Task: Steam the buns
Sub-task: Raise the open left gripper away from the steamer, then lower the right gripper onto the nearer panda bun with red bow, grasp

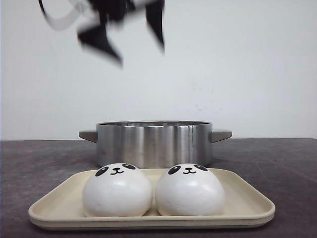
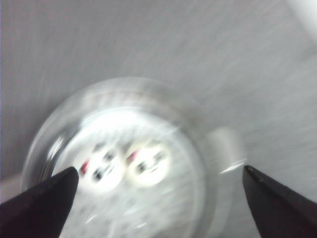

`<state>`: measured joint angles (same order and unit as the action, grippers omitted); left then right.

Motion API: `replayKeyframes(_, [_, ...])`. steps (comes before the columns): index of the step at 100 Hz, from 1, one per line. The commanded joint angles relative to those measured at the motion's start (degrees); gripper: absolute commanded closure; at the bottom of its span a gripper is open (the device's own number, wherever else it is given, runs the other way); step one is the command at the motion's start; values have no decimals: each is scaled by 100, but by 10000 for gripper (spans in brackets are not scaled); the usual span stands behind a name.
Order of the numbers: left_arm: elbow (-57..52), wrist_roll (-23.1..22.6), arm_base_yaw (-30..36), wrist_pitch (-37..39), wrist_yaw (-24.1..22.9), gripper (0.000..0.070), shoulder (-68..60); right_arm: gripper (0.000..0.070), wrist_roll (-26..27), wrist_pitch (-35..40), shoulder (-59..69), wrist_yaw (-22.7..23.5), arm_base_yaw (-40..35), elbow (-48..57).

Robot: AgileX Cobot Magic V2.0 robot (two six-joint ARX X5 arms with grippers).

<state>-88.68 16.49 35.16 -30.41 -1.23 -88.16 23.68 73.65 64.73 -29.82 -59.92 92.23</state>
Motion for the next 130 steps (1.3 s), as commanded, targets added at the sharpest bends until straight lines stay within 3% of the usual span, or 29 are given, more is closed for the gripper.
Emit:
replayKeyframes(1, [-105, -92, 57, -179, -44, 65, 420, 696, 372, -380, 72, 289, -57, -509])
replayKeyframes(20, [-105, -83, 328, -817, -44, 65, 1862, 696, 894, -1832, 120, 1145, 7, -2253])
replayKeyframes(36, [-105, -85, 466, -1180, -46, 65, 2756, 672, 1228, -2328, 365, 1853, 140, -3023])
replayKeyframes(41, [-105, -85, 472, -1272, -44, 65, 2988, 525, 1237, -2398, 481, 2092, 195, -3145])
replayKeyframes(44, [-105, -85, 472, -1340, -46, 65, 3112, 382, 1239, -2428, 566, 2197, 214, -3191])
replayKeyframes(46, [-105, -85, 472, -1377, -48, 65, 3187, 247, 1237, -2435, 647, 2269, 225, -3211])
replayKeyframes(50, [-105, -85, 472, -1467, -50, 65, 3329, 73, 1239, -2448, 772, 2337, 232, -3215])
replayKeyframes(53, [-105, -85, 472, -1526, -50, 65, 3427, 0, 1239, -2479, 887, 2378, 232, -3215])
replayKeyframes(59, [-103, -85, 472, -1652, -55, 65, 3593, 0, 1239, -2573, 1086, 2385, 243, -3215])
replayKeyframes(72, [-103, -149, 470, -1882, -153, 65, 3832, 101, 1237, -2804, 1561, 2485, 372, -3215])
replayKeyframes(95, [-103, -232, 470, -2455, -240, 64, 3919, 103, 1235, -3093, 2391, 3010, 621, -3215])
replayKeyframes(121, [-103, -232, 472, -2750, -238, 64, 3919, 110, 1235, -3261, 2988, 3038, 765, -3215])
replayKeyframes(130, [-103, -234, 472, -2747, -238, 64, 3919, 158, 1237, -3342, 3104, 3051, 811, -3215])
